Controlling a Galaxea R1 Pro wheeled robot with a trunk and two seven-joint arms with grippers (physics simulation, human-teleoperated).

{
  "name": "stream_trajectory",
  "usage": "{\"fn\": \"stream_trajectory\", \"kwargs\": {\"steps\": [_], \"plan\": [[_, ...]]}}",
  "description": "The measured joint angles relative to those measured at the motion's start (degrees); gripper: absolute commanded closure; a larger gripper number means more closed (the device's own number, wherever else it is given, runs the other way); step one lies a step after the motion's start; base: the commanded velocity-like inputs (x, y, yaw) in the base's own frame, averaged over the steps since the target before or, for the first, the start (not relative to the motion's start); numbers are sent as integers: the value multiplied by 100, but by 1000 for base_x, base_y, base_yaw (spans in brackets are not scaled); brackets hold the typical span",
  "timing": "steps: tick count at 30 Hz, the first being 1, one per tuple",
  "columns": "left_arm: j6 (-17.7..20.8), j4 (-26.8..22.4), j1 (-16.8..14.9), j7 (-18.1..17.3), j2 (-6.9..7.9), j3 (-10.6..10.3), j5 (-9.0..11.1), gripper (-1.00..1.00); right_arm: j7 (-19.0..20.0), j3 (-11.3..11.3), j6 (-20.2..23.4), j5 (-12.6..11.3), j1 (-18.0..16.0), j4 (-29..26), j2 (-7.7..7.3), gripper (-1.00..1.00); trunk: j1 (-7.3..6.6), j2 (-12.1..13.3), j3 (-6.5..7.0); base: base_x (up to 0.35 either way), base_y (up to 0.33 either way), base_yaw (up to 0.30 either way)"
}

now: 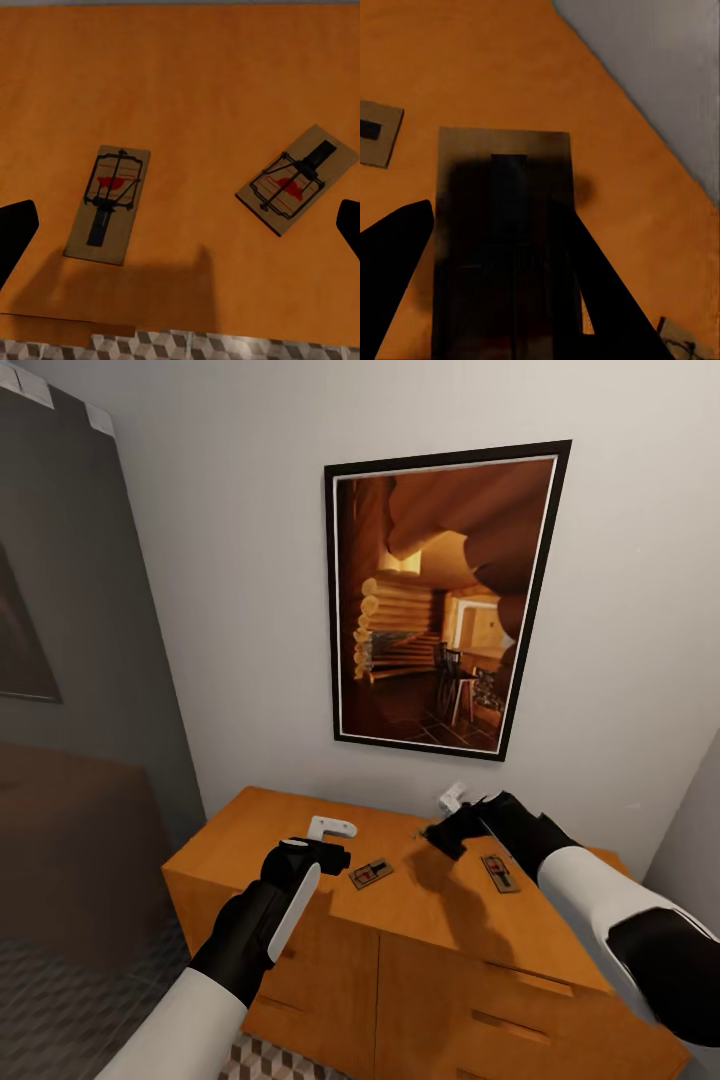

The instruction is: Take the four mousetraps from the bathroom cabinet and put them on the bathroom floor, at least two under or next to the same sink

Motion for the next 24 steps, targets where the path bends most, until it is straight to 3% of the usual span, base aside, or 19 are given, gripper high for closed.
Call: {"fn": "stream_trajectory", "kwargs": {"steps": [1,5,8,11,24], "plan": [[0,-1,0,0,0,0,0,-100,-81,-138,87,-3,0,-12,0,100,0,0,0,0,0,0],[0,-3,0,0,0,2,2,-100,-363,-1377,691,21,1,-58,-32,100,0,0,0,0,0,0],[0,-4,0,0,0,2,1,-100,-425,-2009,1275,52,1,-178,-67,100,0,0,0,0,0,0],[0,1,0,-1,0,2,-2,-100,-449,-2183,1582,82,1,-386,-69,100,0,0,0,0,0,0],[0,-13,0,0,0,19,4,-100,-457,-2213,1720,129,2,-519,-91,100,0,0,0,0,0,0]]}}
